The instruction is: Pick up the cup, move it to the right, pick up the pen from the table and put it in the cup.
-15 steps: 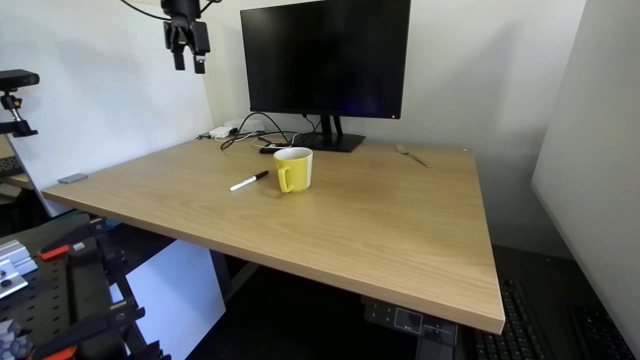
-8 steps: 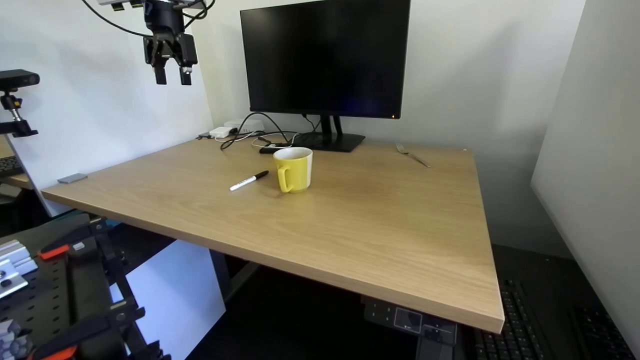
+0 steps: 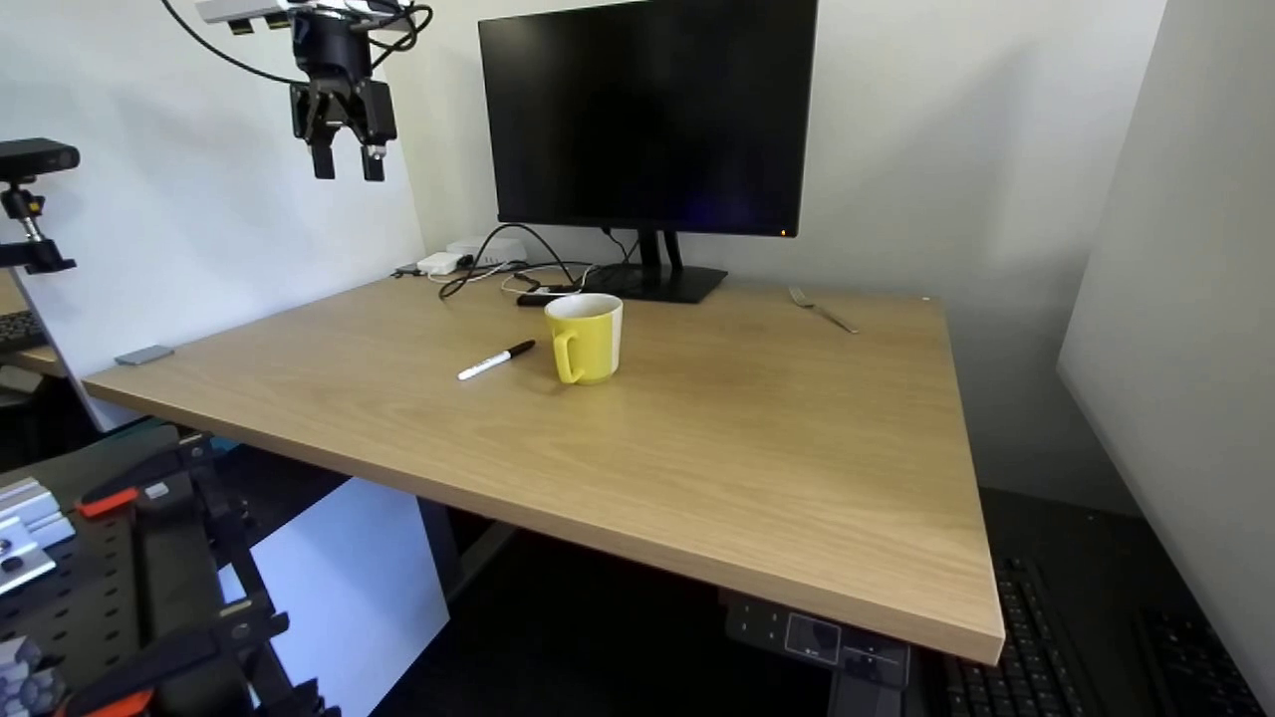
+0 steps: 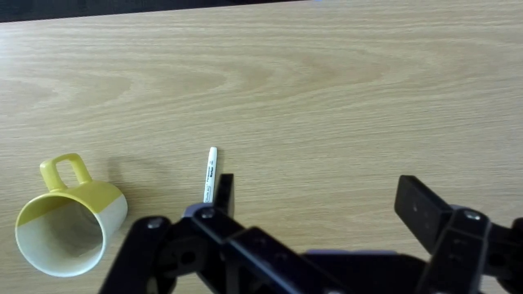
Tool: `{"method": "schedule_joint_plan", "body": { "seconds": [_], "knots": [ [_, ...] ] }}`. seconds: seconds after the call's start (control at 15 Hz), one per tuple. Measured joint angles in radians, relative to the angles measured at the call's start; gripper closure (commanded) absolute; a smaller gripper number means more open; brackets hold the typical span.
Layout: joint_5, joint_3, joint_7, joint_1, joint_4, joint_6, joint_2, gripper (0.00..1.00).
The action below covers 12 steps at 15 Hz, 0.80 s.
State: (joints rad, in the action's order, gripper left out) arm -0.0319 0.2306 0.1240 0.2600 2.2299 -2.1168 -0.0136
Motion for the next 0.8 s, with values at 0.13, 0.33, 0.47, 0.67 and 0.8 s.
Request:
{"method": "schedule_joint_plan", "body": {
  "seconds": [0.13,0.33,0.47,0.67,0.8],
  "knots": [
    [0.019,-0.004,-0.002,-0.002,0.001,-0.041,-0.057,0.00],
    [0.047,-0.012,-0.016,-0.004,-0.007,-0.115,-0.160,0.00],
    [0.062,-0.021,-0.029,-0.005,-0.020,-0.155,-0.222,0.00],
    [0.076,-0.046,-0.060,-0.011,-0.046,-0.195,-0.296,0.00],
    [0.088,-0.062,-0.084,-0.019,-0.065,-0.217,-0.336,0.00]
  ]
}}
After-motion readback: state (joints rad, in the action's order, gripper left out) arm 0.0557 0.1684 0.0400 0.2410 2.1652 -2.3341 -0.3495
